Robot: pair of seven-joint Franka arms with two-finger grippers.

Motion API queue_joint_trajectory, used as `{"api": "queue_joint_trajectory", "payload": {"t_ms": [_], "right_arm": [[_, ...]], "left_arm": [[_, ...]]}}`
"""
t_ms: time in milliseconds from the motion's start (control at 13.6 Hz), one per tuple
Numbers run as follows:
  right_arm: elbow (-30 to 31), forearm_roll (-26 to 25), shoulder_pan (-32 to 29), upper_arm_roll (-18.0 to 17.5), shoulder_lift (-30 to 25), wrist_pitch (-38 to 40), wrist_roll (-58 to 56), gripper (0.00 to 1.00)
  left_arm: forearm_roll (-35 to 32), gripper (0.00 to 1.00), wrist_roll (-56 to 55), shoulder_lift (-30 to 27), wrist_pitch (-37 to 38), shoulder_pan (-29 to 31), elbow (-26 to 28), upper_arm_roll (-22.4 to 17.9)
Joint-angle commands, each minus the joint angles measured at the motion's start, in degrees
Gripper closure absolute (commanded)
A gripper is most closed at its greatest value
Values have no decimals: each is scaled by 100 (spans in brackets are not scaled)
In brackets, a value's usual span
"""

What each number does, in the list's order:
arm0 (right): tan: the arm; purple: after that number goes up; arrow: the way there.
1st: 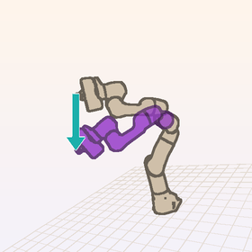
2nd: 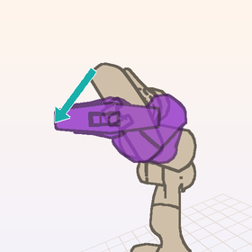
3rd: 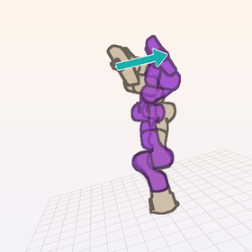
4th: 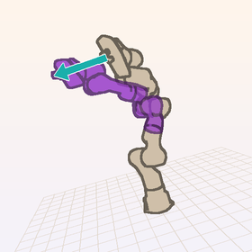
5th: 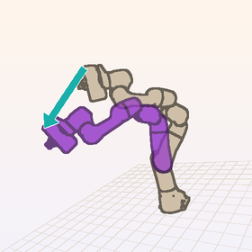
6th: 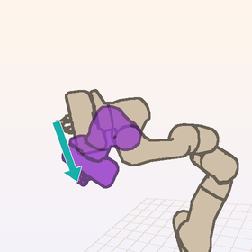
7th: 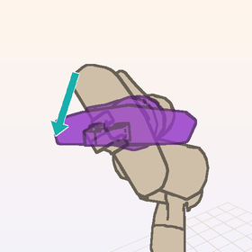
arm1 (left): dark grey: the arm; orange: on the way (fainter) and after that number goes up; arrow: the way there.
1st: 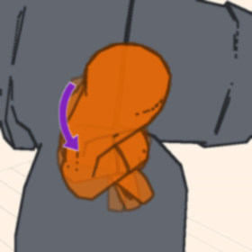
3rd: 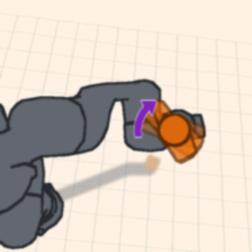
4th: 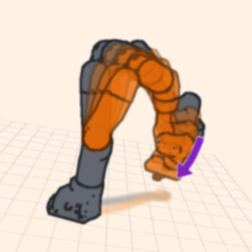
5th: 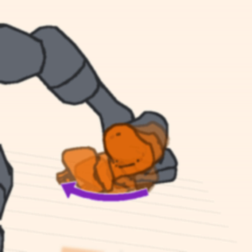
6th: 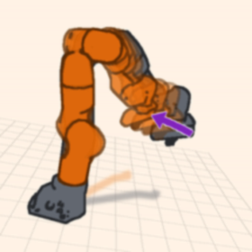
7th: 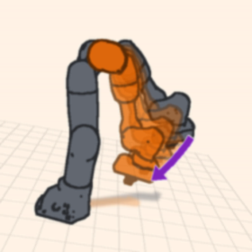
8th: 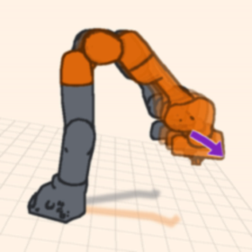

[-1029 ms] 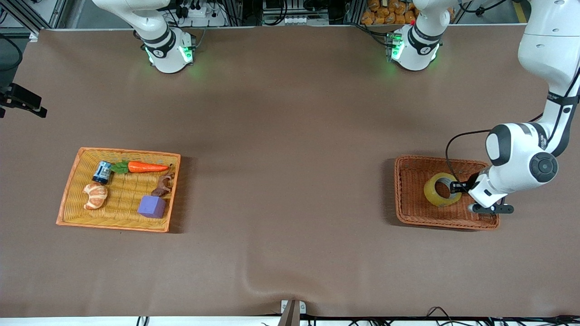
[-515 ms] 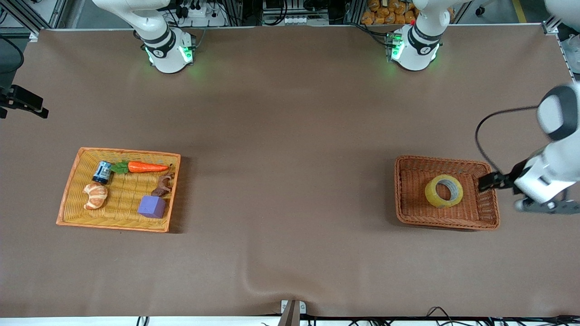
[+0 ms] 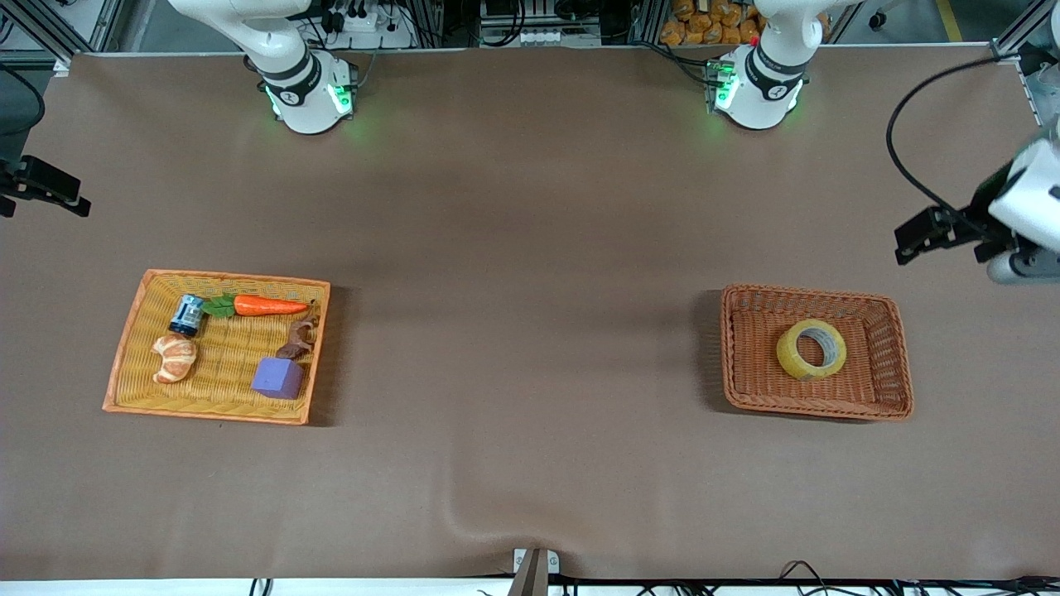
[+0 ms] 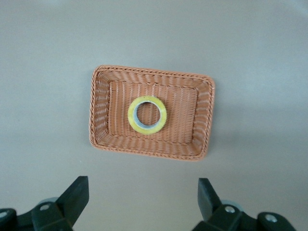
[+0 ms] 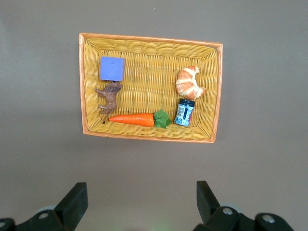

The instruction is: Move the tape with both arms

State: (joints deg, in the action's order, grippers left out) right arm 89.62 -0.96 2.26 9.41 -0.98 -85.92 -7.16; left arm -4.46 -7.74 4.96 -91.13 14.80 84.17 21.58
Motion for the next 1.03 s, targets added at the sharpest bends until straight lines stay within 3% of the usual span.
{"api": "queue_joint_trajectory", "payload": {"t_ms": [0,441,515,662,956], "right_arm": [[-41,96,-129,-44,10,49,-75,0],[-41,104,-138,-44,27,49,-75,0],[-41,104,-138,-44,27,49,-75,0],[-41,104,-147,-44,27,49,-83,0],[-41,104,-147,-44,54,40,-83,0]], "left_arm": [[331,0,-105,-275,104,85,144,31],[384,0,-26,-355,192,59,135,-74],[393,0,-17,-407,192,-211,161,-344],[393,0,-26,-417,261,-1290,162,-1406],[385,0,236,-373,332,-1392,135,-1542]]}}
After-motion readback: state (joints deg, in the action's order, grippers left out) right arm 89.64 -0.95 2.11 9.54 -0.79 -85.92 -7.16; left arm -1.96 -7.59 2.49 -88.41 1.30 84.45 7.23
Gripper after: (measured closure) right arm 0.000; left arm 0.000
